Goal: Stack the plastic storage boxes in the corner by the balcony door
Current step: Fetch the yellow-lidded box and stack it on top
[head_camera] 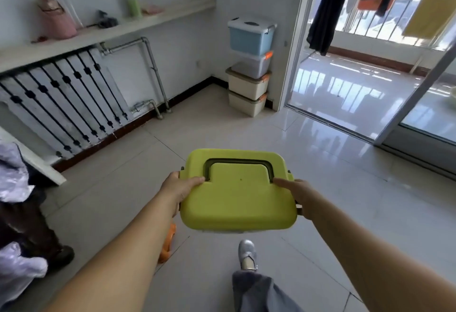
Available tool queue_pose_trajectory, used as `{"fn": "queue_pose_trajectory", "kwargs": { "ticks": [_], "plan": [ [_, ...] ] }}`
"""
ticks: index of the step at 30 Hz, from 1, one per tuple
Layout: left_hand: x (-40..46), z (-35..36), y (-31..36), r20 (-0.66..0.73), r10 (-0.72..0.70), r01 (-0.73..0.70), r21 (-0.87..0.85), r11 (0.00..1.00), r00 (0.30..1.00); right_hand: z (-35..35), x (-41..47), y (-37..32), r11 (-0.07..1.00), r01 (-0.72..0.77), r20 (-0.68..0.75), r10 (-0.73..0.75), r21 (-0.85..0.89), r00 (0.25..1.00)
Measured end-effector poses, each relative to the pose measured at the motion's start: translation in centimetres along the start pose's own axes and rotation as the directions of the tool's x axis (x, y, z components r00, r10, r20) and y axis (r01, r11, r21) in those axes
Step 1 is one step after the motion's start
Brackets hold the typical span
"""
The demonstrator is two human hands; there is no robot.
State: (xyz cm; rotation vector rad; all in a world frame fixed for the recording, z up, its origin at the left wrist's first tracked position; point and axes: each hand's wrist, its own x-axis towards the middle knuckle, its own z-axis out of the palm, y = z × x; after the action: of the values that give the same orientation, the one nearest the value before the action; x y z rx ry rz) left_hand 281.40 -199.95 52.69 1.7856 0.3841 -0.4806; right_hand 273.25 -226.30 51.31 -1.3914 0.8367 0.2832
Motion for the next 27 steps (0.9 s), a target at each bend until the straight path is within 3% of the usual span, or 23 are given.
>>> {"fn": "queue_pose_trajectory", "kwargs": {
  "ticks": [13, 27],
  "plan": [
    [26.8, 1.2, 19.9, 0.012, -0.056, 0.056, -0.06, 0.997, 0.998, 5.8, 22.9, -25.2, 0.995, 0.095, -0.038, -0.096, -0.018, 0.995],
    [57.3, 1.8, 42.8, 0.24, 0.044, -0.037, -0.035, 0.999, 0.97, 12.5, 44.3, -48.8, 0.983, 0.162, -0.252, -0.137, 0.083, 0.958]
  ]
}}
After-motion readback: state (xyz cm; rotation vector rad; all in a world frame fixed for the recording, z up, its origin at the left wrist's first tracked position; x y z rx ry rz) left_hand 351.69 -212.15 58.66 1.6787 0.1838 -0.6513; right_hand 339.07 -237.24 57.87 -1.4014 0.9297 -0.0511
